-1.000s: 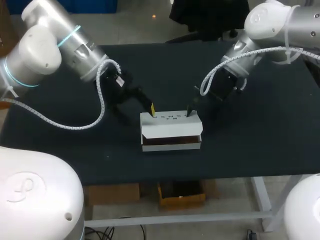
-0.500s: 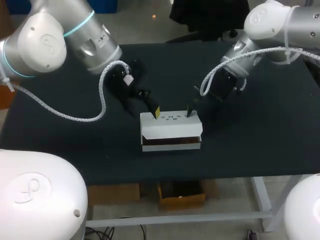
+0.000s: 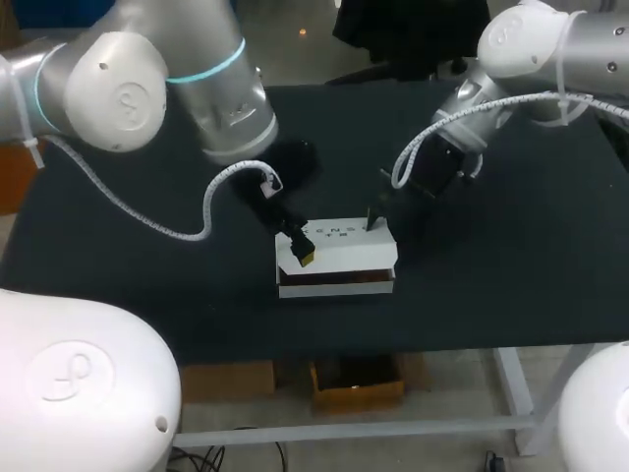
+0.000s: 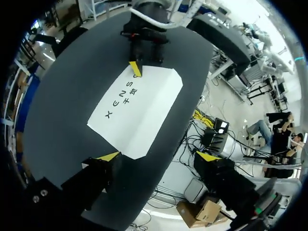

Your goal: Assemble the packaging by folding the flat box into shape, placing the metal phone stand inside, and closing the box properly

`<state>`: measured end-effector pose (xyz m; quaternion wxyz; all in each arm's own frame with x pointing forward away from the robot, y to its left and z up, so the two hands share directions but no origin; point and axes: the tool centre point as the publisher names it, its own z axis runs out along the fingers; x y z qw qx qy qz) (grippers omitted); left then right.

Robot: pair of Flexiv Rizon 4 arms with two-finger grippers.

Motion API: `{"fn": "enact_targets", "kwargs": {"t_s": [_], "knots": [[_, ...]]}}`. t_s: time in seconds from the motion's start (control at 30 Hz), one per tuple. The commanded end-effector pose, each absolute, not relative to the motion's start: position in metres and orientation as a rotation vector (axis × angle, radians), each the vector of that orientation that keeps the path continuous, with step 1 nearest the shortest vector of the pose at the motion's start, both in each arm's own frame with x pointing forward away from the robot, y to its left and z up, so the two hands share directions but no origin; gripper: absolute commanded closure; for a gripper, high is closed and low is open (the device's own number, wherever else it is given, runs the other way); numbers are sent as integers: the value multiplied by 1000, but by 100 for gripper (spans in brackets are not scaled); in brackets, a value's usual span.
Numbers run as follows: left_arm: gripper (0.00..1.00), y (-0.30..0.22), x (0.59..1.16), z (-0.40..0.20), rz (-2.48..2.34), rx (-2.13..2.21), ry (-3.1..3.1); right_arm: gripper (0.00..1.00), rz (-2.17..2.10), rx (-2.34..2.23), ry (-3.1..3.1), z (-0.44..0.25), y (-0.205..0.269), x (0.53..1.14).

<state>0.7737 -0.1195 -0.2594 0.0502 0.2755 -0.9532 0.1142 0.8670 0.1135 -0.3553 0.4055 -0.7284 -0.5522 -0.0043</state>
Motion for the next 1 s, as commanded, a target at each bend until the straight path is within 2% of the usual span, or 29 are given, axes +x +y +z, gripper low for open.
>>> {"fn": "enact_targets", "kwargs": {"t_s": [0.03, 0.63, 1.0], "knots": [[0, -130, 774, -257, 9, 625, -3238, 49, -14, -1839, -1394, -356, 113, 866], [0, -132, 775, -264, -19, 625, -3257, 50, -15, -1840, -1398, -358, 114, 866], [0, -131, 781, -281, 40, 413, -3338, 51, -18, -1840, -1398, -358, 114, 867]]}}
